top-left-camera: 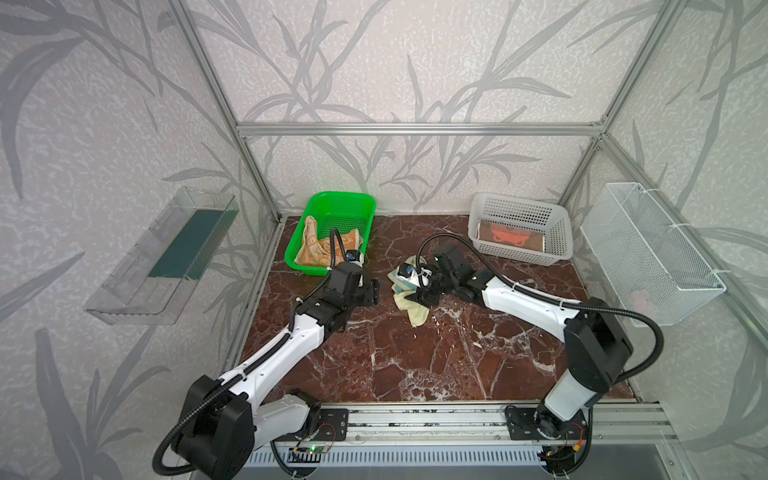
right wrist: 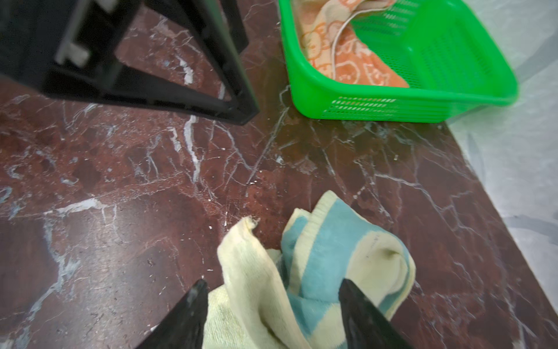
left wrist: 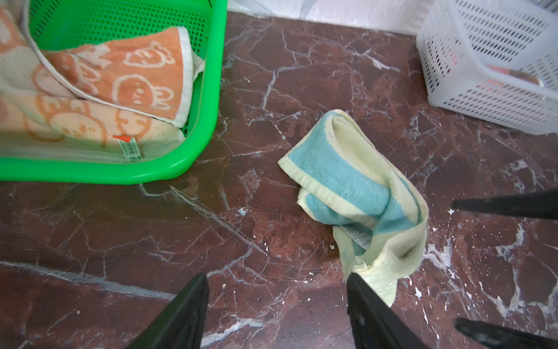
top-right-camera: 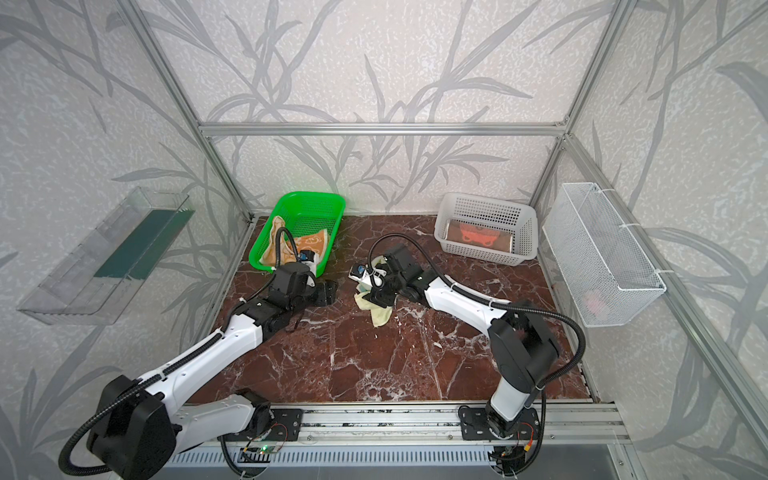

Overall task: Fold and stack the towels
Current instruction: 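Grasp the yellow-teal towel's edge with the right gripper, then pull the towel edge away from the left gripper with the right gripper, spreading it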

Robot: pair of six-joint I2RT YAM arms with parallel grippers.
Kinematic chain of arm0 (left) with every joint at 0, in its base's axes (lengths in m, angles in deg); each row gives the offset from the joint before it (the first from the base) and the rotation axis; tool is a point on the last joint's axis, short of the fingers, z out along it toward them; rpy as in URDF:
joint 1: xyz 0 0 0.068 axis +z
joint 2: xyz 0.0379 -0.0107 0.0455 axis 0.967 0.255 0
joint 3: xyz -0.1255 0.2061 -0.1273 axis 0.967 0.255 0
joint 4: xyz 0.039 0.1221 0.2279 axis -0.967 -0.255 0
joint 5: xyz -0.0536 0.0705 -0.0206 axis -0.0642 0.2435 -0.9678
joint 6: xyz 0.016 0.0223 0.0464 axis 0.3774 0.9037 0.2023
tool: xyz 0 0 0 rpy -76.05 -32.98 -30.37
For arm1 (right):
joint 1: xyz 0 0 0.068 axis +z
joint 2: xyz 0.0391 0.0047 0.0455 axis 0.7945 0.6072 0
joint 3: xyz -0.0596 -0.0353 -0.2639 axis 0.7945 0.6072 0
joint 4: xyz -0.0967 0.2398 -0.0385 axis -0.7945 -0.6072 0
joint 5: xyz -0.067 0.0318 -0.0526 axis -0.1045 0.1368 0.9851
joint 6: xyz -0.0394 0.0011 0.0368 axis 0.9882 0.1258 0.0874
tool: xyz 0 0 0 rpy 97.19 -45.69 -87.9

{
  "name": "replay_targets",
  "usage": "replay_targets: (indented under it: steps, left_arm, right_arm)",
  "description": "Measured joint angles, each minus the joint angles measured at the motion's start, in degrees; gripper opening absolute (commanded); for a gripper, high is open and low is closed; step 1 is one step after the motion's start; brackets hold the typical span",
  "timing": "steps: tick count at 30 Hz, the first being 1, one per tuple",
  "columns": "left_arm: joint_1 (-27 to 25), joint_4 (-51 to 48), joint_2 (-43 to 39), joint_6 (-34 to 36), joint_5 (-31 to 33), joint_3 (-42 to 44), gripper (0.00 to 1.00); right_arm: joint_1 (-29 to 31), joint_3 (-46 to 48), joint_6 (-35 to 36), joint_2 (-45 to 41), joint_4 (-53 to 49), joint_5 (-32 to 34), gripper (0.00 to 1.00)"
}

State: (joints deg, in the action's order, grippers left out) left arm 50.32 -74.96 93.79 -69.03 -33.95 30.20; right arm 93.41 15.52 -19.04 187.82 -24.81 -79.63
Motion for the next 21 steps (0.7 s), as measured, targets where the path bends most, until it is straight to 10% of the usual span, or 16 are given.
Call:
replay_targets:
  steps: [14,21]
  left_arm:
    - [1.2,-1.3,-4.2,-0.4,2.3,2.6,0.75]
    - [1.4,-1.2,-3.8,-0.3,2.3,2.8,0.75]
  right_arm:
    - [1.6,-11.5,2.8,12.3,-8.5,-3.1,0.54]
    - [1.9,-11.5,3.3,12.7,-10.5,-3.0,0.25]
